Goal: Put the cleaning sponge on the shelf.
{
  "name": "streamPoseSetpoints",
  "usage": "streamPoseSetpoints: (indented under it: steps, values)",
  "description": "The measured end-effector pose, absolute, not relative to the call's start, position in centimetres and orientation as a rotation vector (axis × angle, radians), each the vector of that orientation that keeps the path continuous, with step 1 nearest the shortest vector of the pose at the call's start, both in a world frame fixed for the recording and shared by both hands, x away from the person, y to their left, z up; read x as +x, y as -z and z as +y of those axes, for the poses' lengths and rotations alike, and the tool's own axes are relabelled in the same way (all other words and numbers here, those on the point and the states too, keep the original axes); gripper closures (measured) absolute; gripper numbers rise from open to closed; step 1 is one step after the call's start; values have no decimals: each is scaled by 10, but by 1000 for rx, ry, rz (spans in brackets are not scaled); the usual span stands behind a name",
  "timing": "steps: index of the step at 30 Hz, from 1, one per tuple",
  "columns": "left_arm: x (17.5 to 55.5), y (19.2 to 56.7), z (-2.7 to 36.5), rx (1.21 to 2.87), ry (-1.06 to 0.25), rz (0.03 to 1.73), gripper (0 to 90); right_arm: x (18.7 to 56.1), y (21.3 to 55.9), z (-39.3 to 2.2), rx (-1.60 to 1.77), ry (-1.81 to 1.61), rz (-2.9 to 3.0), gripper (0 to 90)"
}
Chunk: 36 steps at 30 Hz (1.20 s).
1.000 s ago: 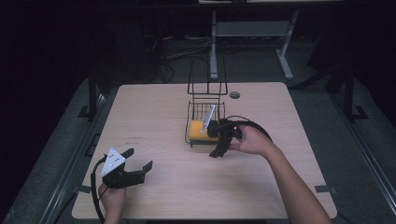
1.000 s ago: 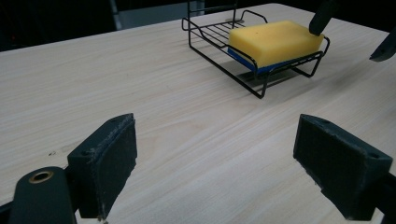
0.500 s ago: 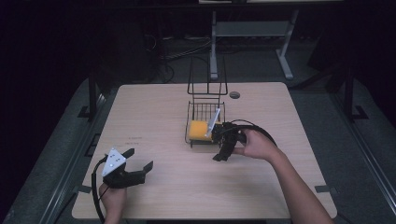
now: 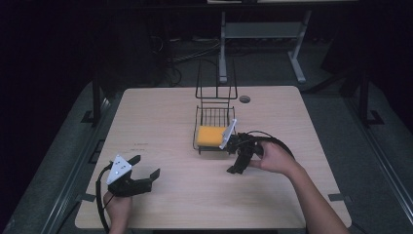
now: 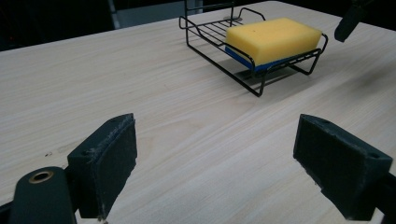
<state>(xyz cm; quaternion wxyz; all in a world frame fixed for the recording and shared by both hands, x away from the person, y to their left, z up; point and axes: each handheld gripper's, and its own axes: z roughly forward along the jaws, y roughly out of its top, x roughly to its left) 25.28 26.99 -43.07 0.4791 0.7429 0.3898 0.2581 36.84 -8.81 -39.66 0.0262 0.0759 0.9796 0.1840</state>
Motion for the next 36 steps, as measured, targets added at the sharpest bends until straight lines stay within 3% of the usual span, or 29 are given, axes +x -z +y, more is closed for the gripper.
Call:
streamPoseSetpoints:
  steps: [36]
  values:
    - [253, 431, 268, 1825, -631, 948, 128, 341, 415, -119, 285, -551, 3016, 166]
